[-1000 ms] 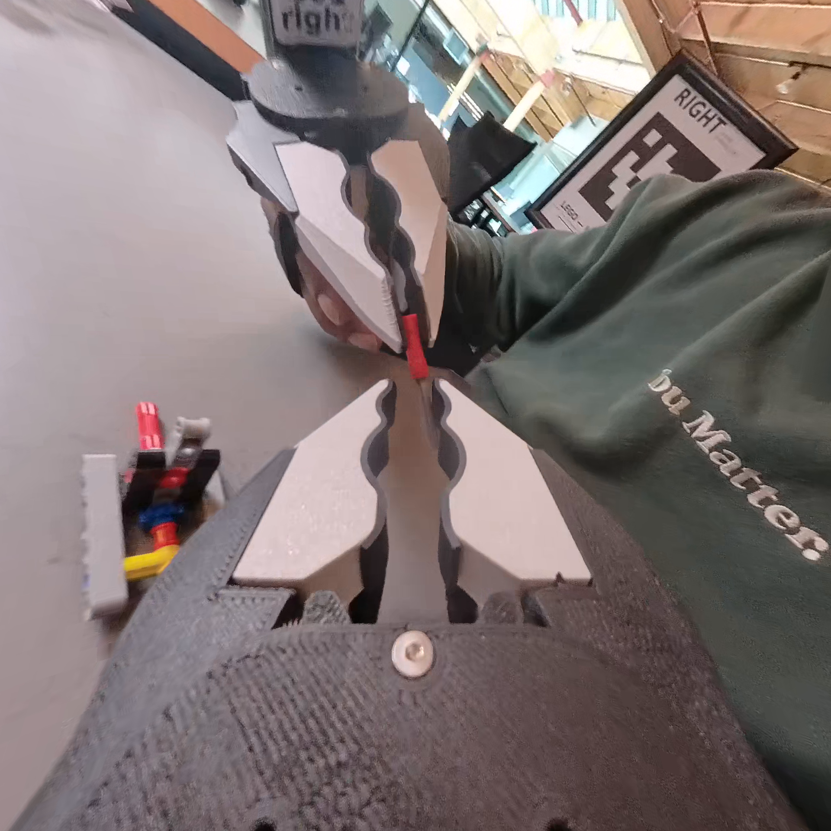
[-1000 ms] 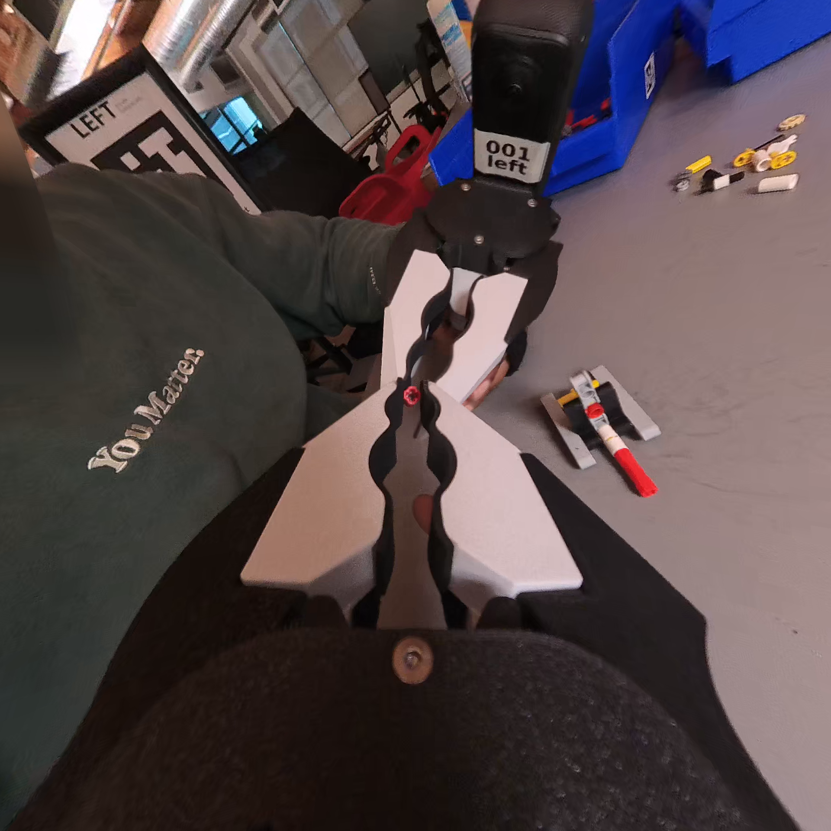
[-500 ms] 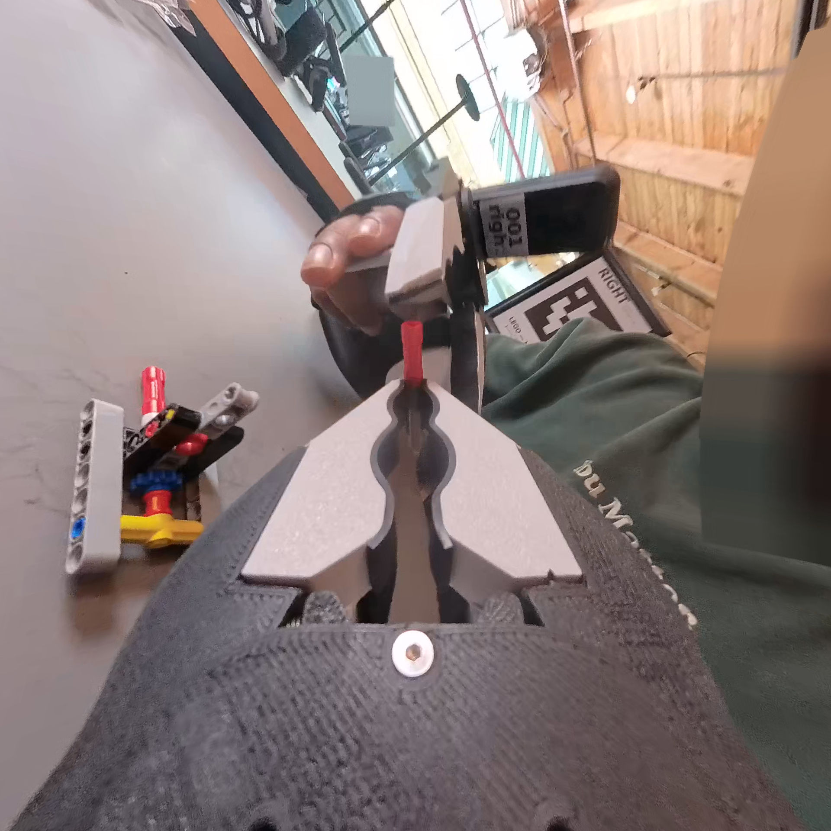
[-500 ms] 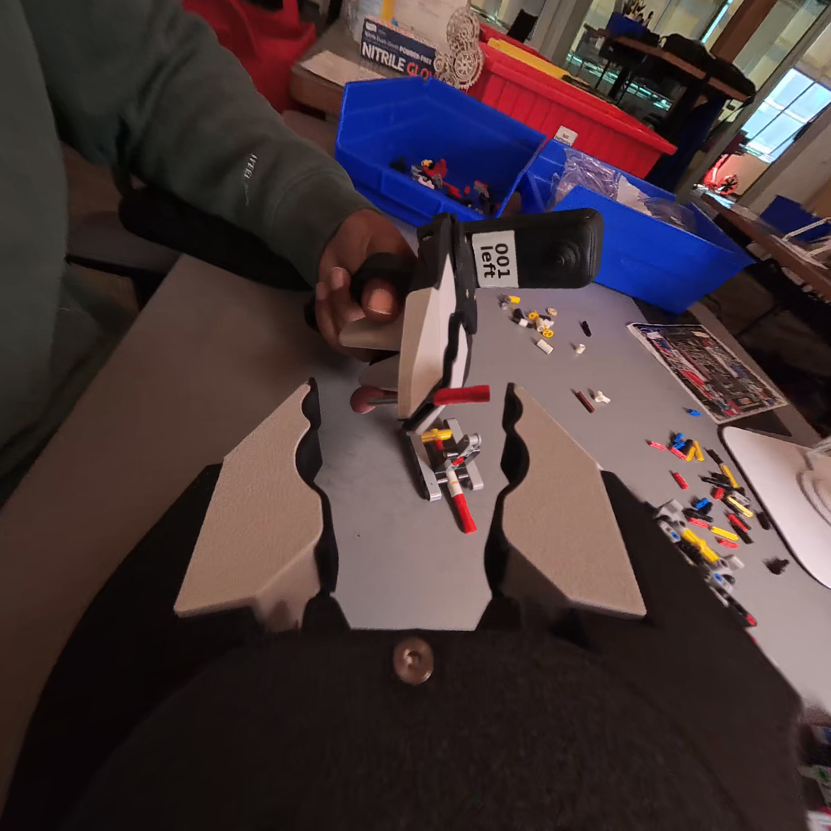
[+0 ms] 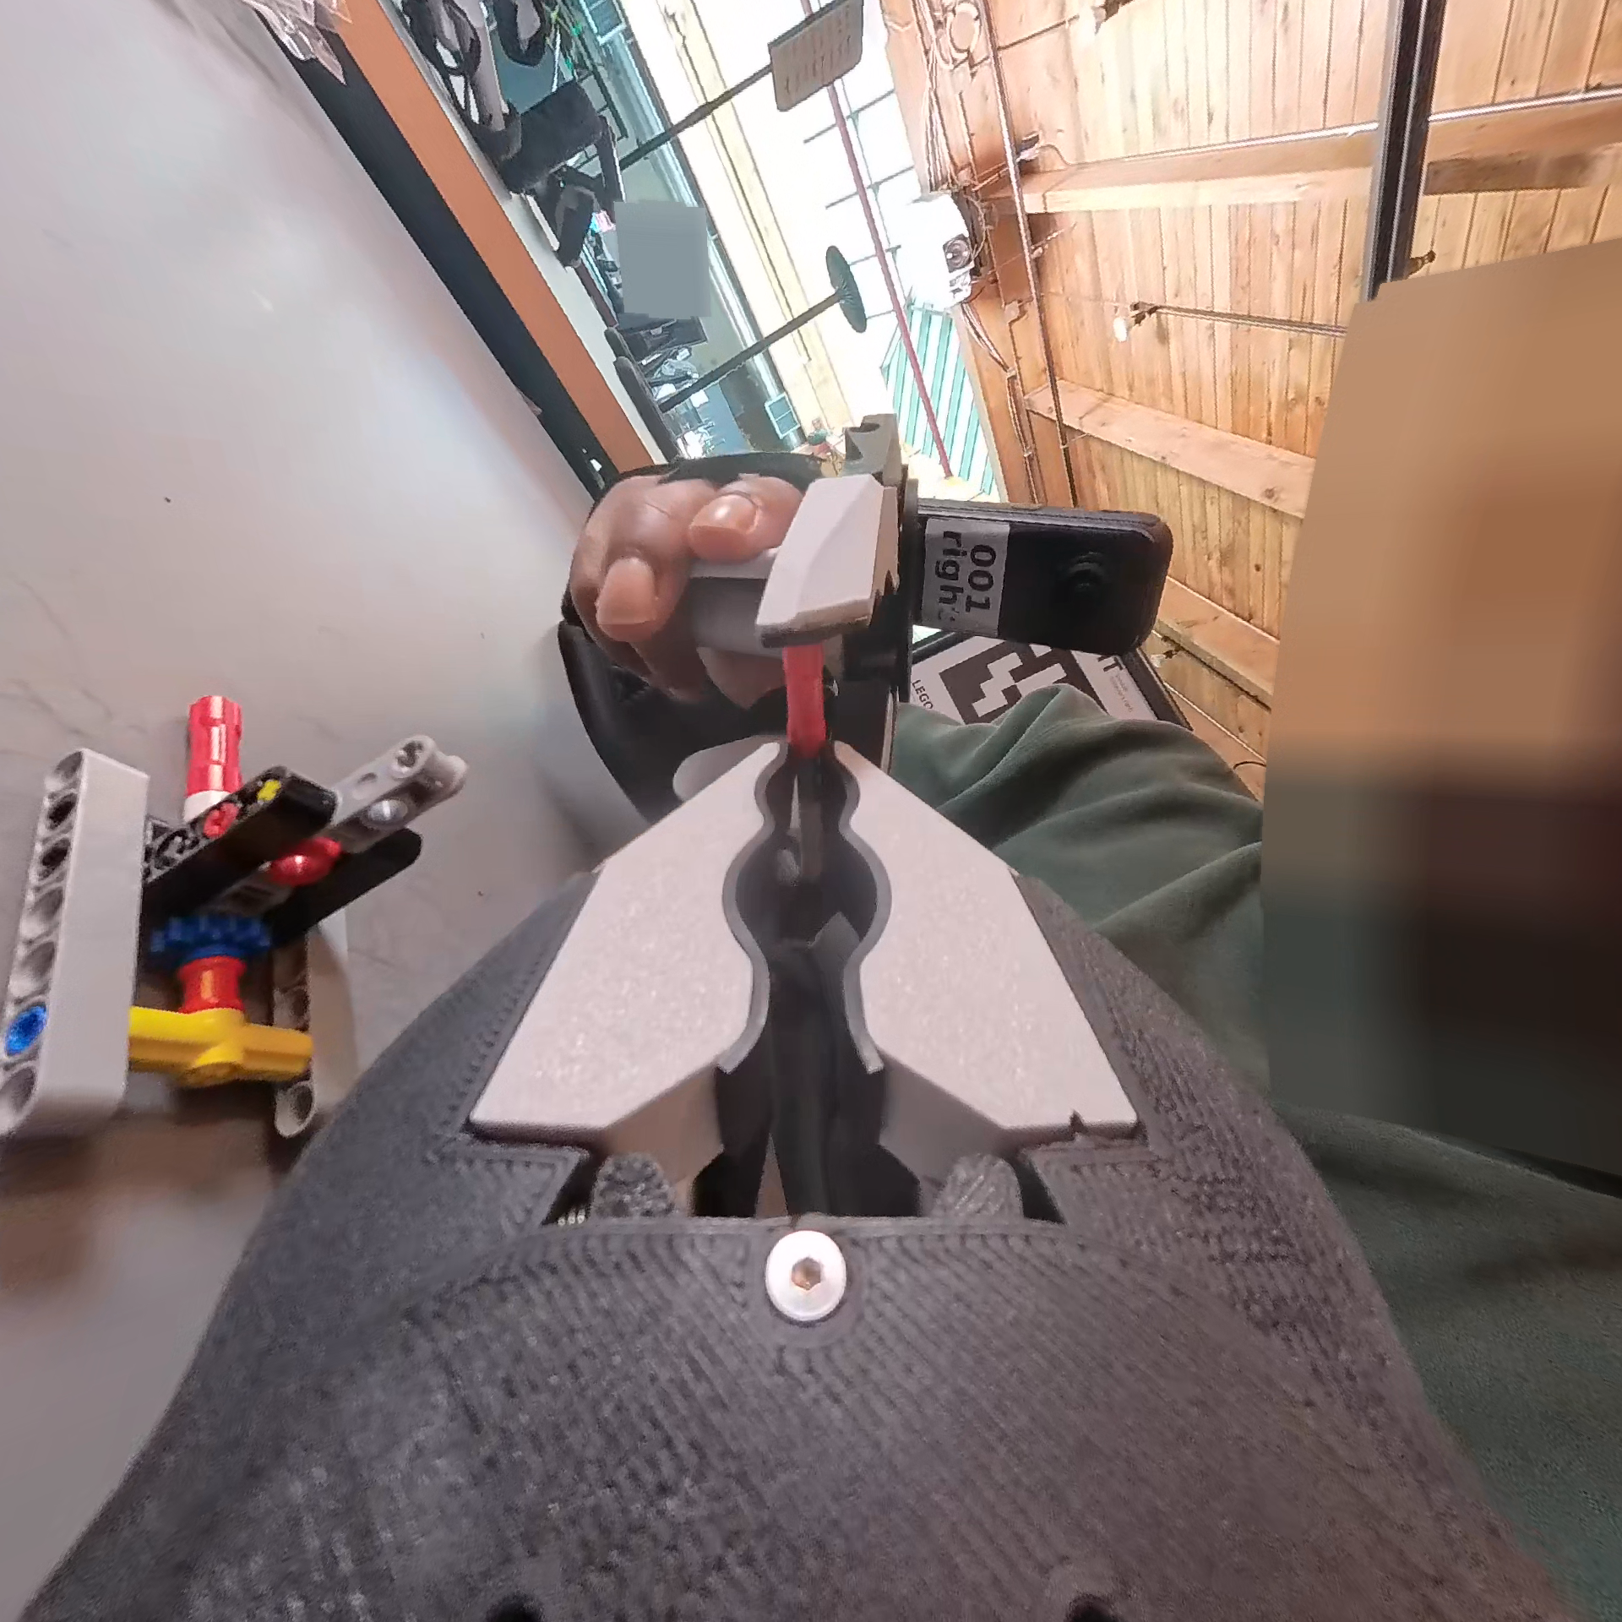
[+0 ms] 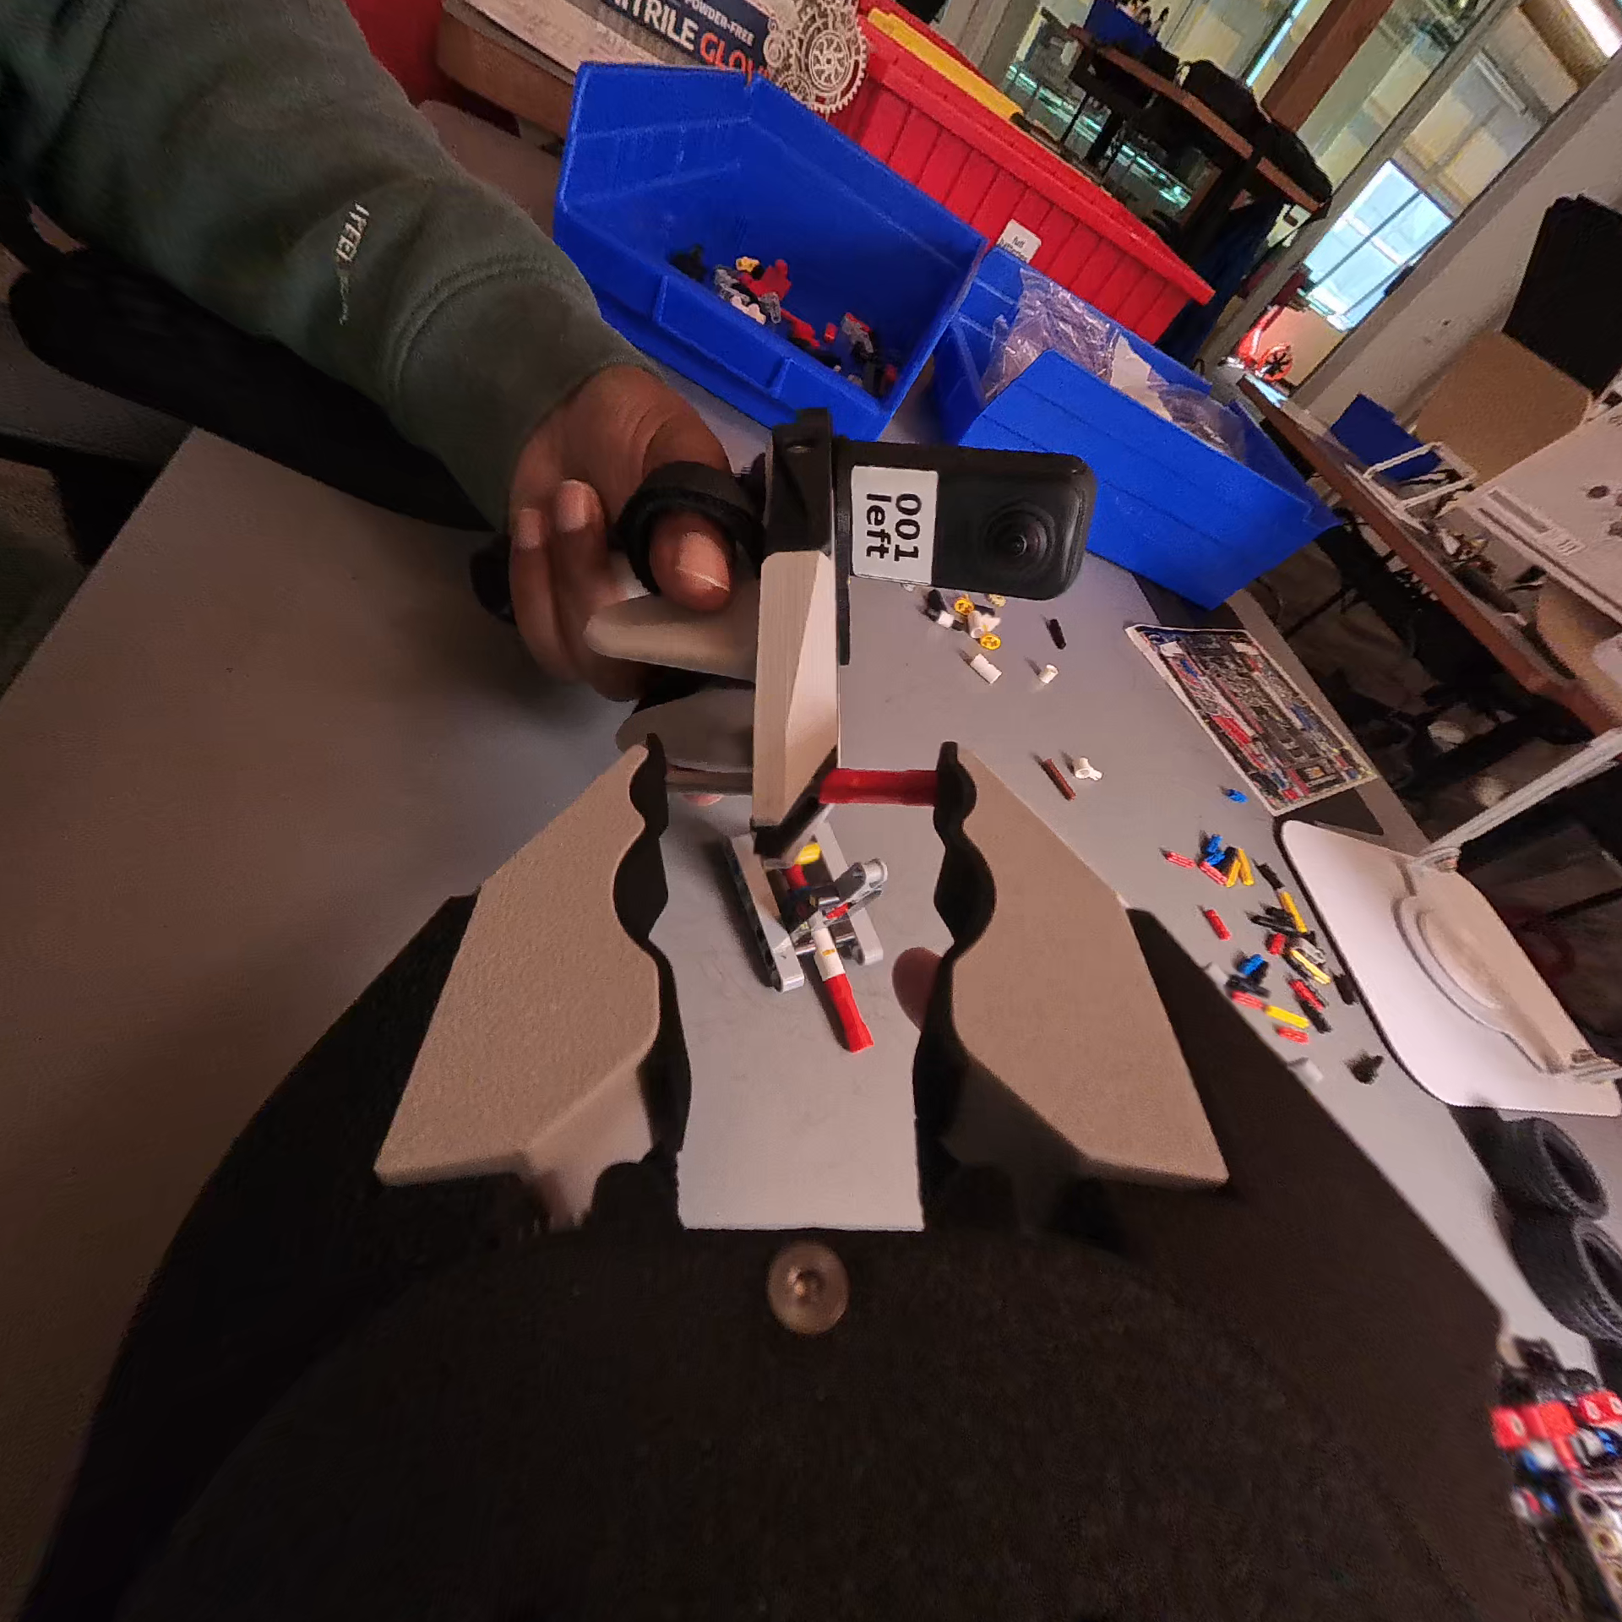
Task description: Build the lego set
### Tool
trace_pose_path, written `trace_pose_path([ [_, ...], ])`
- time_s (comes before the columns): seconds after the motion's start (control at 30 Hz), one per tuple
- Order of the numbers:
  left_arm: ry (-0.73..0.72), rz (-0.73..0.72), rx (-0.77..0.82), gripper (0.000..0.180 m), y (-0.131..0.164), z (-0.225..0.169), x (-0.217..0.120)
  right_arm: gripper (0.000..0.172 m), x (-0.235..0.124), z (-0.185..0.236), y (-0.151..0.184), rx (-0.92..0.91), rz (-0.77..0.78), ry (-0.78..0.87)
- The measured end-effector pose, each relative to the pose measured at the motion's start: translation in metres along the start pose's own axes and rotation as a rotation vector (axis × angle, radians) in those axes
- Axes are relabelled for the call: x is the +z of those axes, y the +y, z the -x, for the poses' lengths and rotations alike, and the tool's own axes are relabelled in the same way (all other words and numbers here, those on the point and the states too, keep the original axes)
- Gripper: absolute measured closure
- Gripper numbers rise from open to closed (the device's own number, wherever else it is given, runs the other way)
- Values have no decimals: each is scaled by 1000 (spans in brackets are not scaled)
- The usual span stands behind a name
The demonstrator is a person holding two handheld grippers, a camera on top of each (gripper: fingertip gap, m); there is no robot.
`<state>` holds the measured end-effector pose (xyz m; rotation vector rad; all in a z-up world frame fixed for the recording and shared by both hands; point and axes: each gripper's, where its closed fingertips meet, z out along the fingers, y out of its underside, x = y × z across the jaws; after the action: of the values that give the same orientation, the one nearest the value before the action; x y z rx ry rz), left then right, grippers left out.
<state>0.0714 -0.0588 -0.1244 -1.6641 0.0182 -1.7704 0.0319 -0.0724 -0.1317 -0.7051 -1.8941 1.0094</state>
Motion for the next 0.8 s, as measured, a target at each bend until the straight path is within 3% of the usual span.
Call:
trace_pose_path([
  [0.3, 31, -51, 1, 157, -9, -6, -5, 111, -2, 2, -2, 108, -26, -58],
  [0.5, 17, -70, -5, 174, -11, -3, -6, 112, -2, 6, -4, 135, -38, -91],
  [0.8, 36, -86, -47, 174, -10, -5, -5, 112, -3, 6, -4, 111, -24, -85],
])
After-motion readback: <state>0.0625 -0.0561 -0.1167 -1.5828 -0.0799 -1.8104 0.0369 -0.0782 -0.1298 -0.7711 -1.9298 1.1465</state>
